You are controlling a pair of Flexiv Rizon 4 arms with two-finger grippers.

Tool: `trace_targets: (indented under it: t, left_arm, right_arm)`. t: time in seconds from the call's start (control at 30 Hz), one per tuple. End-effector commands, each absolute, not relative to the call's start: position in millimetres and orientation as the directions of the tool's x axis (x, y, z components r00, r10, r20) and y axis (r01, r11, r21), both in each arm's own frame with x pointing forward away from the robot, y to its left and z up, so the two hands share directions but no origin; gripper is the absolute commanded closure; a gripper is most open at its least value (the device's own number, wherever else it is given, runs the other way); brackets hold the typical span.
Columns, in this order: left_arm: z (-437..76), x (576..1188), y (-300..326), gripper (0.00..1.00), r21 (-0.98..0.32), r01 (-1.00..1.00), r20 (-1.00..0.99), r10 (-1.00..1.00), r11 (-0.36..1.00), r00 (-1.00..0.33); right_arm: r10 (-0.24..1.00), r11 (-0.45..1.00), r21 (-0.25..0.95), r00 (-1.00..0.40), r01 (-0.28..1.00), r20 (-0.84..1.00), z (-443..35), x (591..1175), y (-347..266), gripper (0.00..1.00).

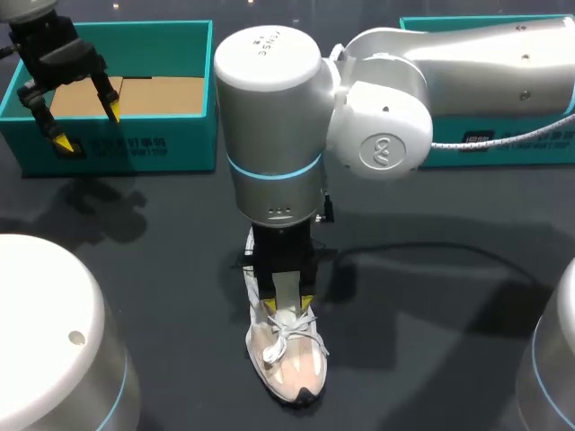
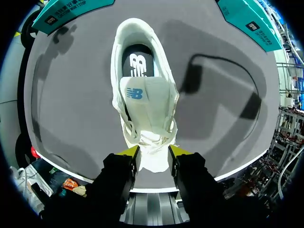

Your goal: Take the shoe out of the shoebox, open the shoe tongue, remove and reinsert the insole, then place the shoe into the shoebox

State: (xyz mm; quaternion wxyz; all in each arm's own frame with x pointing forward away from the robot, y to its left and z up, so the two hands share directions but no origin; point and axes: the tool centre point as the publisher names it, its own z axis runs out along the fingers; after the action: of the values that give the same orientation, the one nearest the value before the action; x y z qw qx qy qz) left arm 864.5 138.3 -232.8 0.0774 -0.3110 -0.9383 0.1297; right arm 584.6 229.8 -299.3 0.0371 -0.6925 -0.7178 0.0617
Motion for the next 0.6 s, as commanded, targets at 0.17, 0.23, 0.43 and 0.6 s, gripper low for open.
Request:
trace_targets:
  t: [0.17, 0.23, 0.43, 0.6]
  left_arm:
    - [-232.6, 864.2, 138.8, 0.0, -0.289, 0.565, 0.065, 0.604, 0.773, -0.794]
    - [-232.6, 864.2, 138.8, 0.0, -0.289, 0.565, 0.065, 0.604, 0.773, -0.794]
    - [-232.6, 864.2, 138.8, 0.0, -0.289, 0.565, 0.065, 0.604, 0.773, -0.794]
    - [-232.6, 864.2, 138.8, 0.0, -0.289, 0.565, 0.065, 0.604, 0.773, -0.794]
  right_arm:
    - [0.997, 0.011, -0.083, -0.017, 0.996, -0.076, -285.7, 576.9, 239.4, 0.89]
    - [0.997, 0.02, -0.08, -0.026, 0.997, -0.075, -288.4, 581.2, 237.3, 0.88]
    - [0.993, 0.089, -0.069, -0.094, 0.994, -0.071, -297.4, 604.6, 236.9, 0.84]
    - [0.987, 0.149, -0.061, -0.152, 0.987, -0.049, -308.7, 627.9, 239.1, 0.79]
